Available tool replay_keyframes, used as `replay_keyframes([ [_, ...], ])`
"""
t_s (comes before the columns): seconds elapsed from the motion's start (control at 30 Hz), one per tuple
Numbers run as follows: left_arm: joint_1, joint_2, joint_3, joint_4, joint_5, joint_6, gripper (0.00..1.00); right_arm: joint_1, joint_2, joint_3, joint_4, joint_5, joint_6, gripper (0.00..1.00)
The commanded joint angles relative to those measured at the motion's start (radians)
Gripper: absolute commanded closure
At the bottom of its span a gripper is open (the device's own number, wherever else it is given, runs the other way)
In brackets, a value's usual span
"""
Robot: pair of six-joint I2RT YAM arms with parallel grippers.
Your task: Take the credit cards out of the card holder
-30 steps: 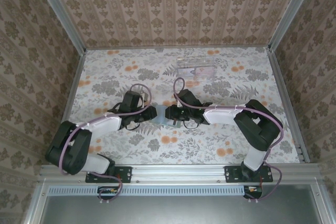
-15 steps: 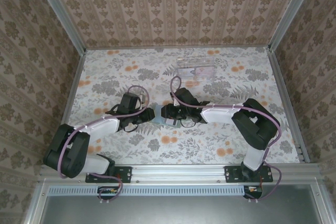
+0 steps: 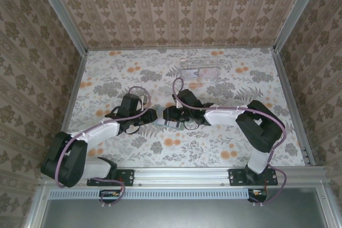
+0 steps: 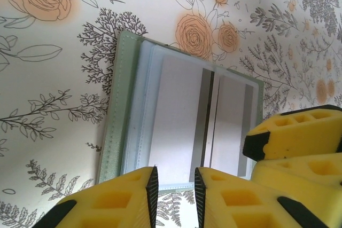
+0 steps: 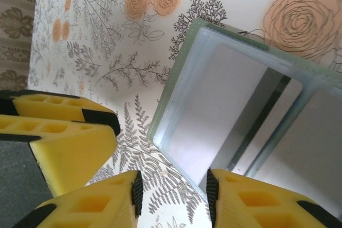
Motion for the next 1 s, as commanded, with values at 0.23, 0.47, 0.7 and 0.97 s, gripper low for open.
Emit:
replay_keyframes([
  [0.23,-0.116,0.128,0.088,0.064,0.025,-0.016,0.69,-0.025,-0.084,-0.098,-0.128,0.148,-0.071,0.85],
  [0.47,-0.043,0.161,0.078,0.025,-0.009,0.029,0.75,-0.026,-0.036,-0.074,-0.049,0.088,-0.003,0.82],
  [0.7,-0.009,0.217,0.078,0.027,-0.003,0.055,0.78,-0.025,0.049,-0.019,0.027,0.018,0.096,0.78],
  [0.97,-0.002,0.264,0.045,0.05,-0.009,0.027,0.79,-0.023,0.097,0.017,0.028,-0.001,0.145,0.77],
])
